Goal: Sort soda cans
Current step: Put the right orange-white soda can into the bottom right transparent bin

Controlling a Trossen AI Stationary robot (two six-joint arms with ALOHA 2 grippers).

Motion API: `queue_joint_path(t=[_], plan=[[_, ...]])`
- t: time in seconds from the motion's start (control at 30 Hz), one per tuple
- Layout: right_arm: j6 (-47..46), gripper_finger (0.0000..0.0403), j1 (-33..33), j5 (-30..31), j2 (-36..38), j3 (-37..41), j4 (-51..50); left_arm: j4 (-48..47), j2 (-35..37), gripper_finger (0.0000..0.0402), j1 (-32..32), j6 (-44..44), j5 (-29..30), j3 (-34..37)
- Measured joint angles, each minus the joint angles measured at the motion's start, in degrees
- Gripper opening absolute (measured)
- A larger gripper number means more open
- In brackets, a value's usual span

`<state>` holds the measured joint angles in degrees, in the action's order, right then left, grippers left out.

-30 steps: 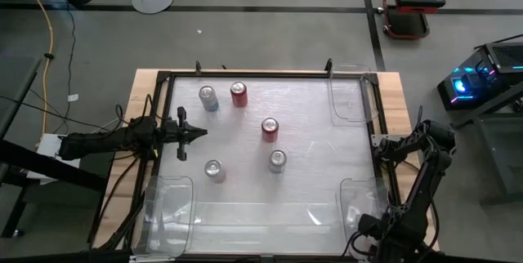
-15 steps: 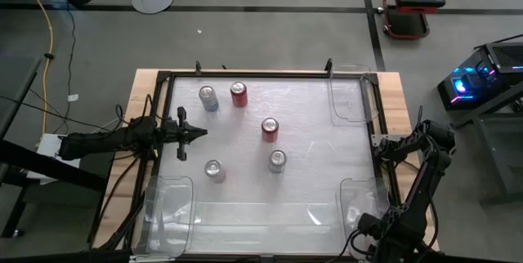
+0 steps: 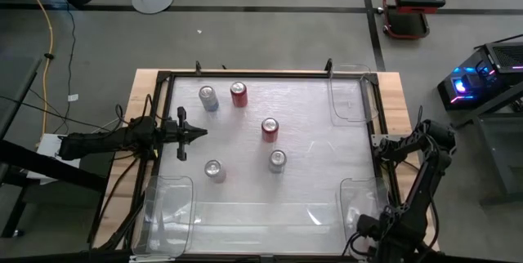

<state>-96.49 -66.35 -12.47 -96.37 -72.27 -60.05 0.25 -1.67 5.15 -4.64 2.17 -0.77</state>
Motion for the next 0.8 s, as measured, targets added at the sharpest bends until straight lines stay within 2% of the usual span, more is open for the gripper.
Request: queue_joint_path(t=[0.57, 0.8], plan=[[-2.23, 0.0346, 1.70, 3.38, 0.34, 0.00, -0.50, 0.00, 0.00, 0.0005, 0.00, 0.00, 0.00, -0.01], [-2.34, 0.0346, 4.18, 7.62, 0.34, 0.00, -1.36, 0.00, 0.00, 0.0005, 0.00, 0.00, 0.00, 0.00]])
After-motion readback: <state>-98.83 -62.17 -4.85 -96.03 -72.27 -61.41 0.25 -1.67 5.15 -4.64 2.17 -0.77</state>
